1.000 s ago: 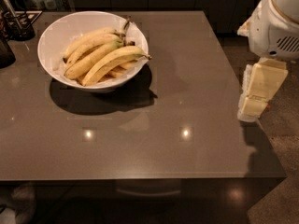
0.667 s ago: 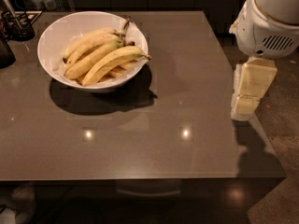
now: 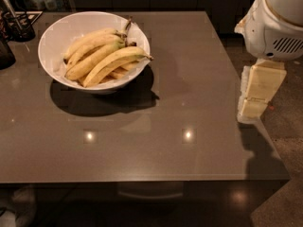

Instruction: Pick banana from white bowl

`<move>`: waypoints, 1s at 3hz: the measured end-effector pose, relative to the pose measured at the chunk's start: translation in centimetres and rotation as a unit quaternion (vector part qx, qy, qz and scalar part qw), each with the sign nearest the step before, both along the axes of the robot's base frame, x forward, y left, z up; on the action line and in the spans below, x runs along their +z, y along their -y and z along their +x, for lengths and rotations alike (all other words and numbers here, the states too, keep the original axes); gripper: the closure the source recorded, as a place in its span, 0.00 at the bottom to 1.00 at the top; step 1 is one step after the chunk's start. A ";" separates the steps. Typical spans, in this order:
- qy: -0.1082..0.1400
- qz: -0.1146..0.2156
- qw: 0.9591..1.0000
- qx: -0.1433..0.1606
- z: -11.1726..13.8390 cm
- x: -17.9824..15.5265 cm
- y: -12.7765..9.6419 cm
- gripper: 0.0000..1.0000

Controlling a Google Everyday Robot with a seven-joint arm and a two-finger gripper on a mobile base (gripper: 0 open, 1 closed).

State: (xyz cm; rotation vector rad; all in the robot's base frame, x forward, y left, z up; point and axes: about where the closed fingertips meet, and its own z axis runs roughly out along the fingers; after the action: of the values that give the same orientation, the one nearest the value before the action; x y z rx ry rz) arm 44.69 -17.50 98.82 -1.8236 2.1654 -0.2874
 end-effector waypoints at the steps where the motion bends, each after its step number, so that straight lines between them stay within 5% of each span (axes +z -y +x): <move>1: 0.014 0.011 1.000 0.015 1.2 0.5 -1.9 0.00; 3: -0.011 -0.002 0.996 0.087 4.6 -0.3 -8.1 0.00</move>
Offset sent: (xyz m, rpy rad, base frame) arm 0.0562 0.0838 -0.0070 -0.0122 0.0373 0.1719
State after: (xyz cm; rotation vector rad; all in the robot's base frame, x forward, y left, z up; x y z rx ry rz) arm 49.29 -9.38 98.55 -2.0112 2.0033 -0.2323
